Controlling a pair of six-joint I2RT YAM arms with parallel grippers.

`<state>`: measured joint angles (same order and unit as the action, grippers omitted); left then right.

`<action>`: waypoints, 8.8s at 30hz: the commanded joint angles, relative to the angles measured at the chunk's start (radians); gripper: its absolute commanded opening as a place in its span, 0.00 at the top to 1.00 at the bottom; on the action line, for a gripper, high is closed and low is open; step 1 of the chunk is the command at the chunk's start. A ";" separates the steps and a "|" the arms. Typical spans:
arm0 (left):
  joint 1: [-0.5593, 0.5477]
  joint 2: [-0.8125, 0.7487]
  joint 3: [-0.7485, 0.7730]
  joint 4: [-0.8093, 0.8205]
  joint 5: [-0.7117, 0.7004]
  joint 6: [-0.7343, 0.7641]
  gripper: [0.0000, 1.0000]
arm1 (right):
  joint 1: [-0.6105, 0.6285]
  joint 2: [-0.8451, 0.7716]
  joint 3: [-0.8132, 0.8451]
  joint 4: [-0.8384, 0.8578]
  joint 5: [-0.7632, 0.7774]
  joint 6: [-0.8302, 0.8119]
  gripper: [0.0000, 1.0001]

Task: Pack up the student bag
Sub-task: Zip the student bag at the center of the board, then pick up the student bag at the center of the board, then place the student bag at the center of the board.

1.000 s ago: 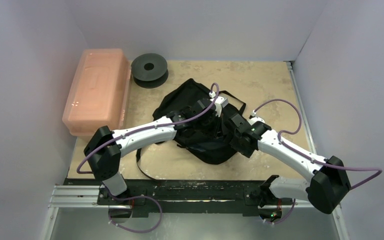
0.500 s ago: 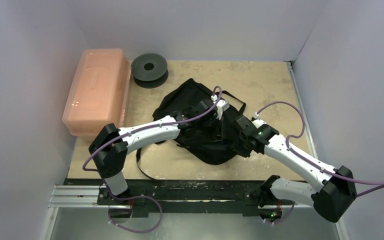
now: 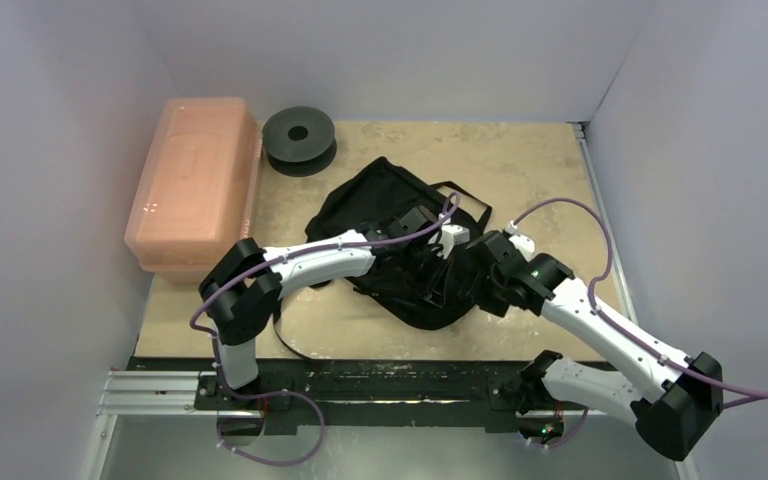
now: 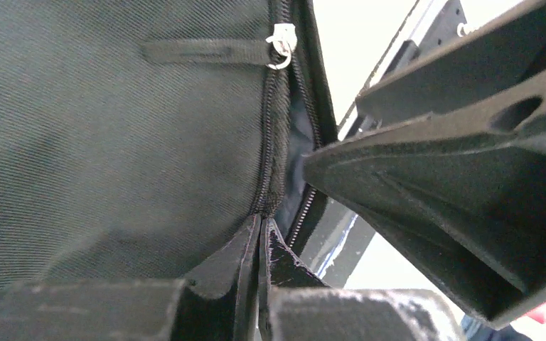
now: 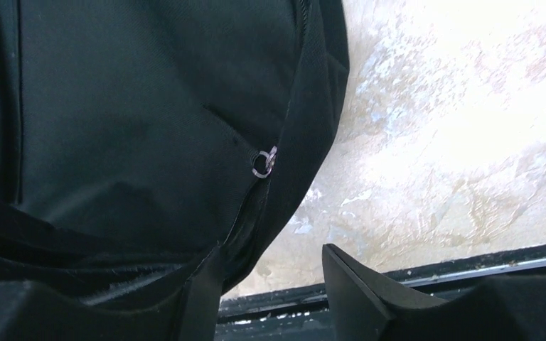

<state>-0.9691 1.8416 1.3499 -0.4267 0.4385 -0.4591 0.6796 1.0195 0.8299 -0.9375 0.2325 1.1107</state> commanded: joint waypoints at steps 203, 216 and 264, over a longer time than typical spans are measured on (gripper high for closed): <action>0.194 -0.840 -0.219 -0.145 -0.213 0.105 0.23 | -0.707 0.461 1.426 -0.191 -0.226 -1.362 1.00; 0.194 -0.800 -0.237 -0.149 -0.189 0.144 0.24 | -0.704 0.337 1.468 -0.165 -0.202 -1.714 1.00; 0.226 -0.693 -0.234 -0.120 -0.067 0.075 0.24 | -0.656 0.554 1.131 -0.007 0.316 -1.618 0.73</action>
<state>-0.7490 1.1568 1.0988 -0.5850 0.3458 -0.3828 0.0044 1.6341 2.0140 -1.0817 0.5678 -0.5594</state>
